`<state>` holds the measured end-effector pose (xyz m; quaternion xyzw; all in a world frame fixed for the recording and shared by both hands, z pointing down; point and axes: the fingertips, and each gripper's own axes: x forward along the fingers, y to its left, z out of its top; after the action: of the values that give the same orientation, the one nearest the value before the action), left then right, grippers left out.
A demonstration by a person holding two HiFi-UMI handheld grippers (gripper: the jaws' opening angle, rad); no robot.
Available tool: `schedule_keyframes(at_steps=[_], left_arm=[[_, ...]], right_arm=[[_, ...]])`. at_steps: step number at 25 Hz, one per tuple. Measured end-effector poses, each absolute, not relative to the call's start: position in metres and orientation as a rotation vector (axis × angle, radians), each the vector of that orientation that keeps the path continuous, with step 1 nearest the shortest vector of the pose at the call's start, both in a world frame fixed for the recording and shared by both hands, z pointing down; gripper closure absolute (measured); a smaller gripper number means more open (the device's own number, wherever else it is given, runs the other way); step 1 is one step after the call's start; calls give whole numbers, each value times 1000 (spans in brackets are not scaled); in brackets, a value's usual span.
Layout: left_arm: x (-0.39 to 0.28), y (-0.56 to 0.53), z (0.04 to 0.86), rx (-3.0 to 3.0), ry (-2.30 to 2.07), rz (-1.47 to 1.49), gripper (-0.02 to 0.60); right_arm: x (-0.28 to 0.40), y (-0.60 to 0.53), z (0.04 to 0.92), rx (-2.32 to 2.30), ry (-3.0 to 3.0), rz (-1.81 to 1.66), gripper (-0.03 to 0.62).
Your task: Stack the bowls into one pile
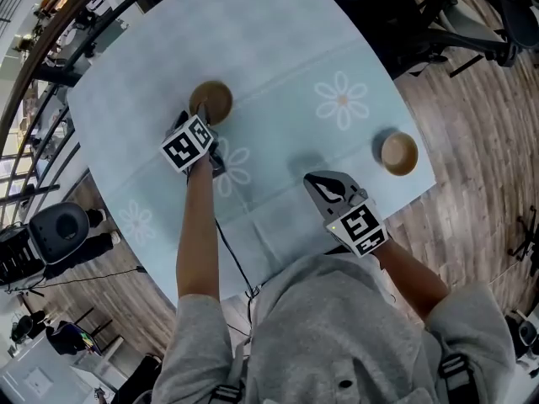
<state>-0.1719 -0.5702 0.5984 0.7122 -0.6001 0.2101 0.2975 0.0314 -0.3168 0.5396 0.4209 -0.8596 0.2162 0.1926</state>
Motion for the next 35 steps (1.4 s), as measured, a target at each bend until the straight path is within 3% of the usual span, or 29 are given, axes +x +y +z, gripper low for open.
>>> schedule_keyframes(at_steps=[7, 17, 20, 22, 35], left_arm=[[-175, -550, 584, 1976, -1643, 569, 368], [-158, -496, 554, 2155, -1579, 595, 373], [-142, -485, 532, 2254, -1566, 605, 452], [-133, -477, 519, 2299, -1563, 599, 546], [-90, -402, 532, 2309, -1369, 580, 563]], right_arm=[[53, -317, 534, 1224, -2402, 554, 566], [135, -305, 531, 1439, -2271, 544, 566], [161, -302, 530, 1498, -2230, 561, 566], [178, -300, 529, 1536, -2199, 571, 566], [287, -265, 563, 1769, -1829, 650, 565]])
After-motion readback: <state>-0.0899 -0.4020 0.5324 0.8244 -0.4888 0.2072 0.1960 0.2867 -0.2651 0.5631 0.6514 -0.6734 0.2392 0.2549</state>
